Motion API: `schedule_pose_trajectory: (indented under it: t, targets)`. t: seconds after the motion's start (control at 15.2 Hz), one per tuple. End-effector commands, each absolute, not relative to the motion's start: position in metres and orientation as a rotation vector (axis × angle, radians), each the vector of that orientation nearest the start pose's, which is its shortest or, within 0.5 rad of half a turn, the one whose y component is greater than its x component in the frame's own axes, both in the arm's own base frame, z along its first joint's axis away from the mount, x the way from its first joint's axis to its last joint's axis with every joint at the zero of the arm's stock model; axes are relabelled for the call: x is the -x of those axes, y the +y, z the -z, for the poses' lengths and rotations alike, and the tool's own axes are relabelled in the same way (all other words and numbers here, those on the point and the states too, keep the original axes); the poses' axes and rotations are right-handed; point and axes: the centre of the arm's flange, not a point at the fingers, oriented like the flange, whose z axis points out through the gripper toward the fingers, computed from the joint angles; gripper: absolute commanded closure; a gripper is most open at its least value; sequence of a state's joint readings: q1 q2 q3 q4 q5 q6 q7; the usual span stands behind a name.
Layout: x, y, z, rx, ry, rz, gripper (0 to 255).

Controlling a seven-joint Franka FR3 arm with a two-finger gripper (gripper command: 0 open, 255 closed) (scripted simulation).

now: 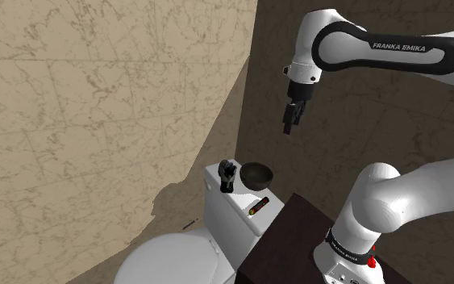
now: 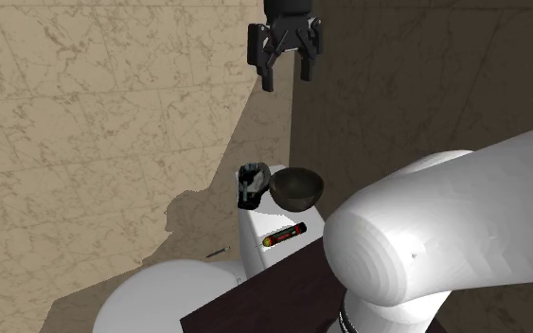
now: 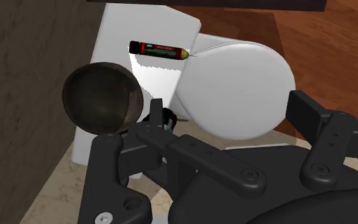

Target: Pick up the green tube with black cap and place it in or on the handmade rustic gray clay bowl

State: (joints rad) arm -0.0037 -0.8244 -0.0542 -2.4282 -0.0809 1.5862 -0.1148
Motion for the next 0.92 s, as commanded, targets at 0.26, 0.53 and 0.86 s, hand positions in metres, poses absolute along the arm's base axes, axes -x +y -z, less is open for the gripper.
schedule_pose_trajectory:
  t: [0.26,0.53,0.86]
  targets:
    - [-0.302,-0.043,-0.518,3.148,-0.386,-0.040,0]
    - [-0.309,-0.055,-0.467,3.095,-0.645,-0.046,0]
    - [-0.321,-0.067,-0.403,2.999,-0.960,-0.053,0]
